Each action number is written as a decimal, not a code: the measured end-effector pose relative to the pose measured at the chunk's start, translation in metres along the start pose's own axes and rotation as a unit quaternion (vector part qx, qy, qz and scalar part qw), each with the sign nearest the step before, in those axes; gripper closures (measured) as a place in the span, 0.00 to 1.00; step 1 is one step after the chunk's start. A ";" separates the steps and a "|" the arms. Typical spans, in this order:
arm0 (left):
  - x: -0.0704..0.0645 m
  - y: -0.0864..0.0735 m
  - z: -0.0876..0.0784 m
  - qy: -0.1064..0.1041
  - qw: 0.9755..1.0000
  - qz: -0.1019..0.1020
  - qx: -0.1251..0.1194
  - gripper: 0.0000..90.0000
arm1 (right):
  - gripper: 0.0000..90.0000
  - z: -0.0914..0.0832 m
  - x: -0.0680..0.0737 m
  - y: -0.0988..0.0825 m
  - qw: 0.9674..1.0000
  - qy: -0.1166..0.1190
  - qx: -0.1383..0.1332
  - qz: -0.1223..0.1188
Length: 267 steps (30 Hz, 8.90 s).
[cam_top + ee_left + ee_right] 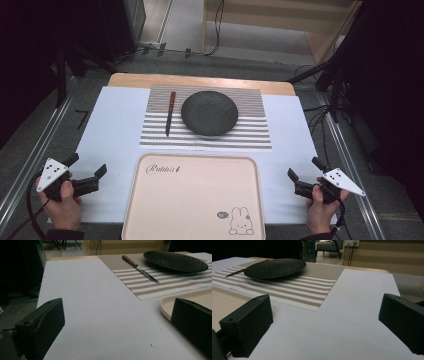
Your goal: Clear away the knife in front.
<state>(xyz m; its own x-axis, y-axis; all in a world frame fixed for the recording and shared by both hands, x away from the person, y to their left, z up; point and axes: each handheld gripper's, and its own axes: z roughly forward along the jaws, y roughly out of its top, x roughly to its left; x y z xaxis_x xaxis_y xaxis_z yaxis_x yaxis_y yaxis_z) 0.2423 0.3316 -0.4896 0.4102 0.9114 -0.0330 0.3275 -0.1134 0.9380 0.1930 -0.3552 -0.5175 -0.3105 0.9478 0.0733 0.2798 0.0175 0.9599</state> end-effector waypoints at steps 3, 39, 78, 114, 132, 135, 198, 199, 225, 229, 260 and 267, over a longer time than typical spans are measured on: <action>0.000 0.000 0.001 0.001 1.000 0.001 0.001 0.00 | 0.00 0.001 0.000 0.000 1.000 0.001 0.002 0.000; -0.033 0.029 0.003 -0.021 0.999 0.031 0.001 0.00 | 0.00 0.004 0.004 -0.001 1.000 -0.002 0.011 -0.017; -0.072 0.098 0.093 -0.082 0.995 0.045 0.029 0.04 | 0.00 0.002 0.004 -0.002 1.000 0.010 -0.001 -0.020; -0.073 0.138 0.188 -0.079 0.989 0.019 0.123 0.10 | 0.00 0.004 0.007 -0.001 0.999 0.014 0.008 -0.031; -0.081 0.151 0.250 -0.052 0.974 0.012 0.221 0.31 | 0.00 0.005 0.007 -0.001 0.999 0.015 0.010 -0.032; -0.082 0.152 0.262 -0.050 0.969 0.003 0.240 0.36 | 0.00 0.005 0.007 -0.001 0.999 0.015 0.009 -0.030; -0.079 0.130 0.295 -0.024 0.945 0.011 0.325 0.86 | 0.00 0.005 0.006 -0.002 1.000 0.013 0.007 -0.026; -0.080 0.131 0.293 -0.027 0.946 0.013 0.323 0.86 | 0.00 0.005 0.006 -0.002 0.999 0.014 0.007 -0.028; -0.090 0.141 0.247 -0.075 0.954 0.036 0.289 0.86 | 0.00 0.005 0.006 -0.002 0.999 0.015 0.006 -0.027; -0.092 0.141 0.240 -0.083 0.953 0.038 0.288 0.86 | 0.00 0.005 0.006 -0.002 1.000 0.015 0.007 -0.026; -0.109 0.134 0.178 -0.115 0.956 0.053 0.263 0.86 | 0.00 0.005 0.006 -0.002 0.999 0.016 0.007 -0.026; -0.111 0.129 0.167 -0.126 0.955 0.056 0.261 0.86 | 0.00 0.005 0.006 -0.002 0.999 0.016 0.007 -0.028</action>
<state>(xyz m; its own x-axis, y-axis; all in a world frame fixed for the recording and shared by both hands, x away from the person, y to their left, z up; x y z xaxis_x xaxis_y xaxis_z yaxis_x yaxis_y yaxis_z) 0.3808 0.1500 -0.4229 0.6372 0.7659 -0.0859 0.6232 -0.4464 0.6421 0.1956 -0.3483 -0.5202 -0.3546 0.9345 0.0292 0.2745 0.0742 0.9587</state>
